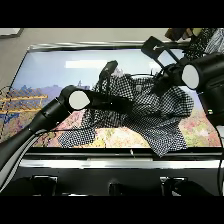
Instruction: Fold the clothes and pants, and hang the long-sleeved shirts on hangers.
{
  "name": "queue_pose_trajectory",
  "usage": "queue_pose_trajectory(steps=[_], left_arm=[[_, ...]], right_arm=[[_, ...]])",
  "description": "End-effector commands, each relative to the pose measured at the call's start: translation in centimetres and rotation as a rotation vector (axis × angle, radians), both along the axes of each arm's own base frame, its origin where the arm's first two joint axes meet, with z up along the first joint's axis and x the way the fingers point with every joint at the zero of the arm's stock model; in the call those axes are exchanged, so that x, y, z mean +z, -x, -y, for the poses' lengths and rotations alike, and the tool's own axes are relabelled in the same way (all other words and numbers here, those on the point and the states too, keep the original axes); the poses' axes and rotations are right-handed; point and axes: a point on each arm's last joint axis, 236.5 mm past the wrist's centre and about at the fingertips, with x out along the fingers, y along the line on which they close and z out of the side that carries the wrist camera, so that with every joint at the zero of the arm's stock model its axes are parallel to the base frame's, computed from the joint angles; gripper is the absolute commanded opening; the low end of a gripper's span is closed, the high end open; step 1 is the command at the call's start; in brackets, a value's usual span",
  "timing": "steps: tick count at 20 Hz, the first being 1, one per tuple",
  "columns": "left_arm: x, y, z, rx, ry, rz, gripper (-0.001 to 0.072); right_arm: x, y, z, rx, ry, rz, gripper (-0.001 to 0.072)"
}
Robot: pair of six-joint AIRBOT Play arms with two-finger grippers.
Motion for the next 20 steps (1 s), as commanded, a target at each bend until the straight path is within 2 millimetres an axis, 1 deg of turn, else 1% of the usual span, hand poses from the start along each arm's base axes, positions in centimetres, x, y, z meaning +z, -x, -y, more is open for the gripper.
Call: queue_pose_trajectory(steps=[1,3,5,6,7,8,9,10,11,13,14,15,17,18,19,20], left_arm=[[-0.4,0.6,0.4,-0.011,-0.004,-0.004,0.0019],[-0.1,0.3,0.5,-0.003,0.007,0.008,0.0019],[0.9,-0.2,0.3,-0.014,0.017,0.061,0.0027],[1.6,-0.7,-0.1,-0.010,0.024,0.079,0.0068],[2.4,-1.1,-0.5,-0.002,0.033,0.094,0.0175],[3.3,-1.6,-1.0,0.005,0.041,0.113,0.0363],[4.4,-2.2,-1.7,0.002,0.043,0.152,0.0604],[5.6,-2.8,-2.6,-0.001,0.044,0.197,0.0710],[7.0,-3.6,-3.8,0.011,0.051,0.243,0.0711],[9.7,-5.5,-7.0,0.056,0.055,0.323,0.0711],[10.7,-6.4,-9.1,0.077,0.041,0.358,0.0711],[11.5,-7.5,-11.7,0.104,0.017,0.394,0.0711],[12.7,-9.6,-16.6,0.151,-0.026,0.459,0.0713],[12.8,-10.3,-18.4,0.131,-0.051,0.497,0.0713],[12.4,-10.5,-19.8,0.091,-0.090,0.529,0.0713],[11.5,-10.6,-21.0,0.040,-0.149,0.555,0.0711]], right_arm=[[1.4,0.1,0.6,0.003,0.017,0.038,0.0021],[1.6,0.2,0.6,0.003,0.014,0.040,0.0021],[1.5,0.3,0.3,0.007,0.005,0.038,0.0021],[1.5,0.3,0.3,0.007,0.003,0.037,0.0021],[1.5,0.2,0.3,0.003,-0.002,0.038,0.0021],[1.6,0.2,0.3,0.004,-0.004,0.042,0.0021],[1.7,0.1,0.2,0.006,-0.005,0.046,0.0021],[1.8,0.0,0.1,0.008,-0.007,0.054,0.0021],[2.0,-0.2,0.0,0.011,-0.012,0.064,0.0021],[2.4,-0.7,-0.5,0.024,-0.025,0.093,0.0021],[2.8,-1.0,-0.8,0.034,-0.033,0.113,0.0021],[3.1,-1.4,-1.4,0.063,-0.039,0.131,0.0021],[3.2,-2.1,-3.2,0.162,-0.034,0.161,0.0021],[3.1,-2.4,-4.3,0.227,-0.023,0.171,0.0021],[2.6,-2.6,-5.5,0.303,-0.005,0.169,0.0021],[1.9,-2.6,-6.5,0.372,0.017,0.157,0.0021]])
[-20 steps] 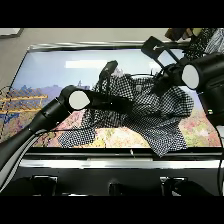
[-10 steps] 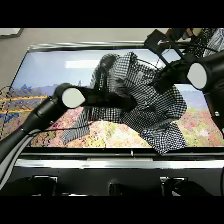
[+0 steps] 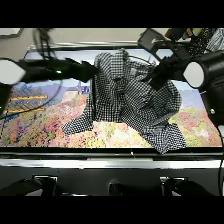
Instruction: Fold the clothes and pants, and hang the long-sleeved shirts on hangers.
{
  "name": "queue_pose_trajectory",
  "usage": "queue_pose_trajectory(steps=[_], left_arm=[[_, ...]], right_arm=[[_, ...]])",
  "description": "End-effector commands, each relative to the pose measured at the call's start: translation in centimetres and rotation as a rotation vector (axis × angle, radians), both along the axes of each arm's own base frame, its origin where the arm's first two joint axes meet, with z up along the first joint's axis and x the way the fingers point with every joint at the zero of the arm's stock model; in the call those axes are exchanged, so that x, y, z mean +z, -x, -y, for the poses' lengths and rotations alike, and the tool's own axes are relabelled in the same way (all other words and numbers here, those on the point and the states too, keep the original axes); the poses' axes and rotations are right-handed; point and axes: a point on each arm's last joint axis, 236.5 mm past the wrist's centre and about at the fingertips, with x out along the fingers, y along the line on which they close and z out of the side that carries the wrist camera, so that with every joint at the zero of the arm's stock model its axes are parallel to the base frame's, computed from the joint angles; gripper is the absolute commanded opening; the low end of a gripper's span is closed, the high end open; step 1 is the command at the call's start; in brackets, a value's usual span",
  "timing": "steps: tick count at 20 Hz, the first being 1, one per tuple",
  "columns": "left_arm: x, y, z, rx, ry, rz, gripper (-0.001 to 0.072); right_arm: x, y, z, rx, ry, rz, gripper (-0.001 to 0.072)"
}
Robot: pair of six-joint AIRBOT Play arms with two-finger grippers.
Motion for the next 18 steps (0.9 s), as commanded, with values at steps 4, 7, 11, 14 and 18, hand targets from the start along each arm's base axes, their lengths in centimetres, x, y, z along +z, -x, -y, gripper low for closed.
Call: queue_pose_trajectory(steps=[4,7,11,14,18], left_arm=[[-3.6,0.0,-6.2,-0.242,-0.343,0.160,0.0710],[-5.8,0.8,-5.3,-0.406,-0.445,0.214,0.0709],[-7.9,1.8,-4.4,-0.502,-0.427,0.160,0.0655],[-9.0,2.4,-3.3,-0.544,-0.380,0.132,0.0654],[-11.3,2.9,-2.3,-0.569,-0.366,0.097,0.0636]], right_arm=[[-3.1,0.2,-6.0,0.375,0.080,-0.031,0.0021],[-4.0,0.6,-6.9,0.456,0.105,-0.045,0.0022],[-4.6,0.9,-6.8,0.468,0.118,-0.065,0.0022],[-4.6,0.9,-6.8,0.468,0.118,-0.066,0.0023],[-4.6,0.9,-6.9,0.468,0.117,-0.066,0.0023]])
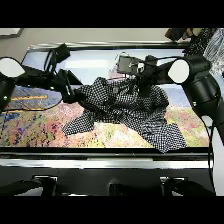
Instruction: Fold the clothes and pants, and hang the long-sleeved shirts on hangers.
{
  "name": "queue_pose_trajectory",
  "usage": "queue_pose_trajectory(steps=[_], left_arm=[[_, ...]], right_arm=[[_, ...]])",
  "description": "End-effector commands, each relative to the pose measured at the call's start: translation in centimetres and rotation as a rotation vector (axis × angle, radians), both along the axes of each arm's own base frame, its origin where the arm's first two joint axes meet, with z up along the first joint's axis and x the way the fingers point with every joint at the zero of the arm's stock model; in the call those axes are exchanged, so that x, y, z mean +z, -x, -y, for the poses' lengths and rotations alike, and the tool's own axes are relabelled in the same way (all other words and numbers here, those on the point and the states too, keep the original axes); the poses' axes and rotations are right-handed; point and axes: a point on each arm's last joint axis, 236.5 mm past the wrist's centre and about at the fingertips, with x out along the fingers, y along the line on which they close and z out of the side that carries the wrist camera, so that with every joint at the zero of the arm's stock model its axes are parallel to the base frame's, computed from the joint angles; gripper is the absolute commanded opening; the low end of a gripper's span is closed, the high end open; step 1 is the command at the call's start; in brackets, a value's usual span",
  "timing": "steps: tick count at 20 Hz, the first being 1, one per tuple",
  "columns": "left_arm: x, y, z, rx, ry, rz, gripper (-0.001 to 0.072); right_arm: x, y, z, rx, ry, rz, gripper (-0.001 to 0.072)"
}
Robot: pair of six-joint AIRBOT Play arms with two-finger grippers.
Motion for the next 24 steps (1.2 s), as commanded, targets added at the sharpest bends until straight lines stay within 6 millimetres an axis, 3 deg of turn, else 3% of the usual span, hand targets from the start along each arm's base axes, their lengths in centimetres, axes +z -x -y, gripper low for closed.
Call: queue_pose_trajectory(steps=[1,4,6,11,13,15,16,20,24], left_arm=[[-1.7,0.2,0.9,-0.044,0.003,0.002,0.0525],[-1.9,-0.6,1.3,-0.027,0.013,0.019,0.0176],[-2.0,-0.5,1.5,-0.030,0.016,0.017,0.0022],[-1.3,-0.9,1.5,-0.015,0.023,0.045,0.0019],[-0.5,-1.5,1.5,0.008,0.034,0.082,0.0019],[0.4,-1.9,1.4,0.025,0.044,0.114,0.0019],[0.7,-1.8,1.3,0.026,0.046,0.122,0.0018],[2.5,-1.3,1.2,0.029,0.058,0.164,0.0018],[6.2,0.3,0.9,0.028,0.081,0.246,0.0017]], right_arm=[[-0.1,0.1,-0.1,0.006,0.000,-0.004,0.0023],[0.0,0.3,-0.5,0.013,-0.022,-0.011,0.0023],[0.3,0.2,-0.6,0.012,-0.030,-0.004,0.0024],[1.9,0.3,-0.4,-0.007,-0.055,0.036,0.0026],[3.3,0.3,0.6,-0.044,-0.051,0.076,0.0043],[5.0,0.5,2.5,-0.158,-0.083,0.094,0.0285],[5.9,0.8,3.7,-0.230,-0.102,0.101,0.0311],[9.3,2.9,9.3,-0.434,-0.081,0.166,0.0308],[11.4,5.1,14.3,-0.567,-0.094,0.188,0.0309]])
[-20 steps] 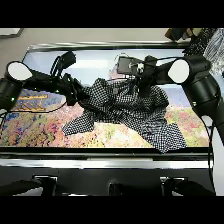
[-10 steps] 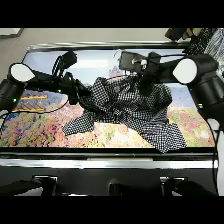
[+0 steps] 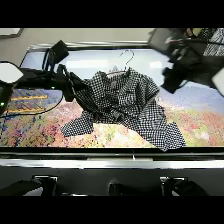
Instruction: Fold the clothes and pants, and hang the long-sleeved shirts on hangers.
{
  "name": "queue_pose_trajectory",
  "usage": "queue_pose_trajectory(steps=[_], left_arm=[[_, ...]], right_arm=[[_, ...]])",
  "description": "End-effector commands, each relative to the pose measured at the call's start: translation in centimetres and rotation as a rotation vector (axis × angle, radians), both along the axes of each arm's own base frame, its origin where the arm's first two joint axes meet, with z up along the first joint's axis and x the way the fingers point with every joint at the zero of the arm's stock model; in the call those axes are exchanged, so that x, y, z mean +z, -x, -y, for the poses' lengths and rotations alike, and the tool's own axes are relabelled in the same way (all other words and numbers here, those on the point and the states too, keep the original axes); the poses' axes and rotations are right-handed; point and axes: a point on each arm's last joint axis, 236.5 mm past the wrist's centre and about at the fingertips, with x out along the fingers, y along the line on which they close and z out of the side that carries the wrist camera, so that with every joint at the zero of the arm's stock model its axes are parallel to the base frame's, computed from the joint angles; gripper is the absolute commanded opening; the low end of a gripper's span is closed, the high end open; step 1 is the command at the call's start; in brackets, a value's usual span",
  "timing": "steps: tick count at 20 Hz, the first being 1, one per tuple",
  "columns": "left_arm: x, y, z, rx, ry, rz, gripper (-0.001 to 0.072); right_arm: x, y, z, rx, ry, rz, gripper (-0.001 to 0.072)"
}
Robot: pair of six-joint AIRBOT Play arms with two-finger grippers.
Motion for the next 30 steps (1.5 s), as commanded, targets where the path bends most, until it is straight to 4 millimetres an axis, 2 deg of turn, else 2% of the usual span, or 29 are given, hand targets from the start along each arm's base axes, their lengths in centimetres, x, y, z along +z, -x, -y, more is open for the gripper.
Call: queue_pose_trajectory(steps=[1,2,3,4,5,6,7,9,11,12,18,22,24,27,29,30], left_arm=[[3.5,1.5,-0.3,0.003,0.022,0.081,0.0017],[4.5,2.0,-0.5,0.003,0.028,0.104,0.0018],[5.4,2.7,-0.6,-0.001,0.034,0.123,0.0018],[6.1,3.5,-0.5,-0.013,0.034,0.134,0.0018],[6.4,4.5,-0.4,-0.033,0.033,0.133,0.0018],[6.4,5.4,-0.4,-0.055,0.024,0.123,0.0018],[6.3,6.2,-0.1,-0.080,0.015,0.110,0.0018],[6.0,7.3,0.2,-0.114,0.006,0.090,0.0018],[6.2,7.7,0.7,-0.128,0.013,0.092,0.0018],[6.2,7.9,0.9,-0.134,0.015,0.090,0.0018],[6.3,8.0,1.3,-0.139,0.019,0.096,0.0018],[6.7,7.5,1.3,-0.123,0.029,0.113,0.0019],[6.7,7.4,1.3,-0.122,0.030,0.114,0.0019],[6.6,7.4,1.3,-0.122,0.029,0.111,0.0019],[6.6,7.4,1.3,-0.121,0.031,0.109,0.0019],[6.6,7.4,1.3,-0.121,0.030,0.109,0.0019]], right_arm=[[1.7,1.8,6.7,-0.201,-0.044,0.013,0.0309],[2.2,1.9,8.5,-0.248,-0.105,0.021,0.0313],[2.5,1.8,9.9,-0.280,-0.196,0.023,0.0347],[2.4,1.7,10.5,-0.296,-0.299,0.008,0.0420],[2.1,1.6,10.7,-0.290,-0.399,-0.018,0.0439],[1.3,1.6,10.6,-0.259,-0.458,-0.064,0.0451],[0.0,1.8,10.2,-0.221,-0.503,-0.137,0.0505],[-1.5,1.9,8.5,-0.138,-0.578,-0.243,0.0552],[-2.4,1.3,6.3,0.023,-0.576,-0.278,0.0632],[-3.0,1.0,5.8,0.077,-0.573,-0.296,0.0649],[-7.5,0.7,4.8,0.285,-0.507,-0.420,0.0653],[-8.6,0.8,4.8,0.342,-0.472,-0.432,0.0652],[-8.9,0.5,4.1,0.363,-0.457,-0.436,0.0652],[-10.6,-0.5,1.6,0.417,-0.410,-0.453,0.0650],[-11.3,-1.5,0.2,0.430,-0.406,-0.446,0.0540],[-11.5,-1.8,-0.5,0.441,-0.406,-0.448,0.0518]])
